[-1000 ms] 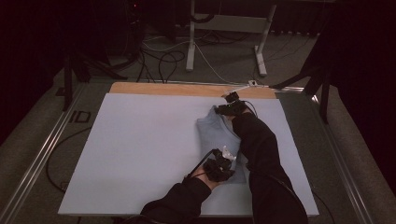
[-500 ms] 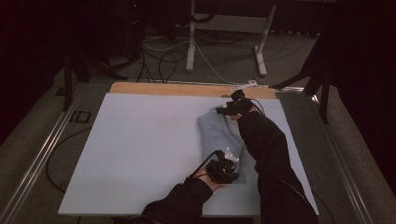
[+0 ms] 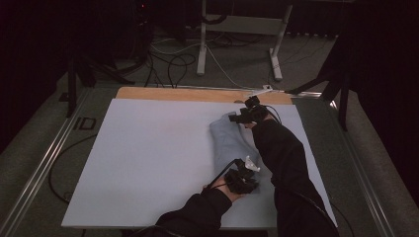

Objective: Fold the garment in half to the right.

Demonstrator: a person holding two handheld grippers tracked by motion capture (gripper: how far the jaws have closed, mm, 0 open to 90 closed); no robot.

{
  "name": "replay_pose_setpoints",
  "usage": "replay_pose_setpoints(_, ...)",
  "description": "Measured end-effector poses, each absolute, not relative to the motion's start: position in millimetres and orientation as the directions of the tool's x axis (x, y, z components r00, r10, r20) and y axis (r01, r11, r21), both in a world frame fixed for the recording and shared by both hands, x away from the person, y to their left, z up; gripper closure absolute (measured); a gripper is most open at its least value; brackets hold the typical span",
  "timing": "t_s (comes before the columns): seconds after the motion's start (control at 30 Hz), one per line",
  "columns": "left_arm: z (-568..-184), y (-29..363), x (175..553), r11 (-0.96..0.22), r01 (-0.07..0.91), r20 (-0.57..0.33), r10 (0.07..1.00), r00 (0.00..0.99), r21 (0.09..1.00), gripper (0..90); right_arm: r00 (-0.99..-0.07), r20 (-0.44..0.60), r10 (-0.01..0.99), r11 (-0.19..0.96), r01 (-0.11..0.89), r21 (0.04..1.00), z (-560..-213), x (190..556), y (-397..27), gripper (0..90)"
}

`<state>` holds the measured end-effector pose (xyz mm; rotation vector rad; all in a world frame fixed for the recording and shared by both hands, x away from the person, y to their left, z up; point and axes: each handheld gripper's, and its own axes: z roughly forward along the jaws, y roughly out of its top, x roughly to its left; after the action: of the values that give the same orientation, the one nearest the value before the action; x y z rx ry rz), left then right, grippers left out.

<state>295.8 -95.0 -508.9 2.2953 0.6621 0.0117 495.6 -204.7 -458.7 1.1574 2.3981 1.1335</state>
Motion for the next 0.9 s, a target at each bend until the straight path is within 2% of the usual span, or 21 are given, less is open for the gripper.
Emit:
replay_pose_setpoints(0.13,-516,-101,294,-0.62,0.446,-0.205,0.421,0.883,0.646,69.7,-0.658,0.119,0.743,0.379,0.561,0.736,-462,496,-204,30.0)
replay_pose_setpoints(0.23,-518,-101,292,-0.614,0.446,-0.222,0.408,0.885,0.651,68.0,-0.657,0.12,0.744,0.379,0.563,0.734,-462,496,-204,28.8)
replay_pose_setpoints(0.4,-513,-99,285,-0.614,0.425,-0.25,0.354,0.901,0.664,65.9,-0.664,0.148,0.733,0.365,0.568,0.738,-459,497,-207,16.3)
replay_pose_setpoints(0.43,-510,-98,282,-0.609,0.414,-0.253,0.335,0.908,0.676,65.9,-0.664,0.148,0.733,0.365,0.568,0.738,-459,497,-207,16.3)
replay_pose_setpoints(0.53,-500,-85,277,-0.584,0.387,-0.25,0.304,0.919,0.714,61.5,-0.67,0.15,0.728,0.37,0.567,0.736,-458,496,-208,13.2)
replay_pose_setpoints(0.63,-489,-65,276,-0.532,0.376,-0.238,0.311,0.92,0.759,51.9,-0.65,0.146,0.746,0.354,0.573,0.739,-459,495,-209,9.1)
replay_pose_setpoints(0.8,-476,-28,281,-0.467,0.36,-0.221,0.327,0.919,0.807,39.5,-0.631,0.145,0.762,0.342,0.583,0.737,-465,495,-211,9.3)
replay_pose_setpoints(0.9,-473,-6,285,-0.427,0.374,-0.244,0.329,0.912,0.823,29.2,-0.63,0.142,0.764,0.346,0.584,0.734,-468,494,-211,15.7)
